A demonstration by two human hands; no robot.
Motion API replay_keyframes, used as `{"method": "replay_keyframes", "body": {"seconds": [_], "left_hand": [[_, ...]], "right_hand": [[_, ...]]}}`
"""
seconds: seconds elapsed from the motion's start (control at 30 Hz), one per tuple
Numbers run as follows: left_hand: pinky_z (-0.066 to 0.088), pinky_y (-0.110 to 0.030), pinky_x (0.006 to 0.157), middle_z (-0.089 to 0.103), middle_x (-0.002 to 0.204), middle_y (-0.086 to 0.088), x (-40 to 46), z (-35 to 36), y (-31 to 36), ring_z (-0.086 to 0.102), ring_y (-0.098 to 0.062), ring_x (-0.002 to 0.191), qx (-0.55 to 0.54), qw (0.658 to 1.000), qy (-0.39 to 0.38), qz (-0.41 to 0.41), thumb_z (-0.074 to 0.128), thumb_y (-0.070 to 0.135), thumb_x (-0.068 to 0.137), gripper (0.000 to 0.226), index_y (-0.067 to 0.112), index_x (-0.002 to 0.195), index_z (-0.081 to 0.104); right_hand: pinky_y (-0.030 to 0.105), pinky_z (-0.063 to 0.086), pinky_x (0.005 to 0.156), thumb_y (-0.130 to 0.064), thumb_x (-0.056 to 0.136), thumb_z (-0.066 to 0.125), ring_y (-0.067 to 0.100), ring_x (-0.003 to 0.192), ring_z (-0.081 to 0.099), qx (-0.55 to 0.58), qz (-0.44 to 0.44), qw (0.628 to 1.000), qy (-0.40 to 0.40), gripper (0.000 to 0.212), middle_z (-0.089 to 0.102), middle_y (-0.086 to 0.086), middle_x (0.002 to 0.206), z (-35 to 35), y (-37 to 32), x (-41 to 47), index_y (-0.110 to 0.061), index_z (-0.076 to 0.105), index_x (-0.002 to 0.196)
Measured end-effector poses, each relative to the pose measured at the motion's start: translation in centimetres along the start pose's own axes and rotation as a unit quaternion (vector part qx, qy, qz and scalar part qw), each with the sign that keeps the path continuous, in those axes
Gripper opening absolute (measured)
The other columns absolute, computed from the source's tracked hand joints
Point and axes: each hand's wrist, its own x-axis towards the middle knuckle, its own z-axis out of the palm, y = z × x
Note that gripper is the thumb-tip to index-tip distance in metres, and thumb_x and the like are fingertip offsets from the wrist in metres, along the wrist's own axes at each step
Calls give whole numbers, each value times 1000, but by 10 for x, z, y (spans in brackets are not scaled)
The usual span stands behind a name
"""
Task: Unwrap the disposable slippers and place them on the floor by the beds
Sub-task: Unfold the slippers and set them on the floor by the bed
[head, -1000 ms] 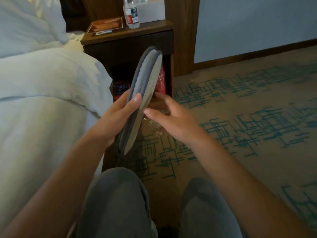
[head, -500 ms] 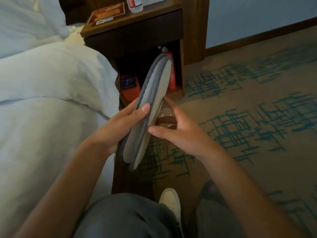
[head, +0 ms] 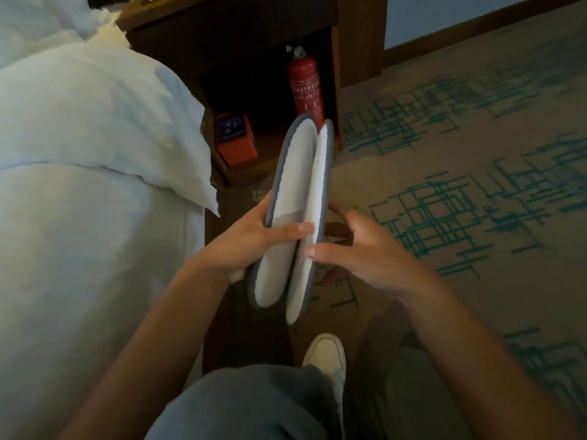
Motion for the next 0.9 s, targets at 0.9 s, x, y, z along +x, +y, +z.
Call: {"method": "replay_keyframes", "body": {"seconds": [0.9], "left_hand": [[44,-28,69,64,102,10,18,-28,-96,64,-22,103,-98,958,268,-39,58,33,99,35,30,134,57]], "right_hand": [[54,49,105,-27,97,61,36,113,68,220,122,929,270,20,74,16,114,19,76,7,-14,72,108]]}}
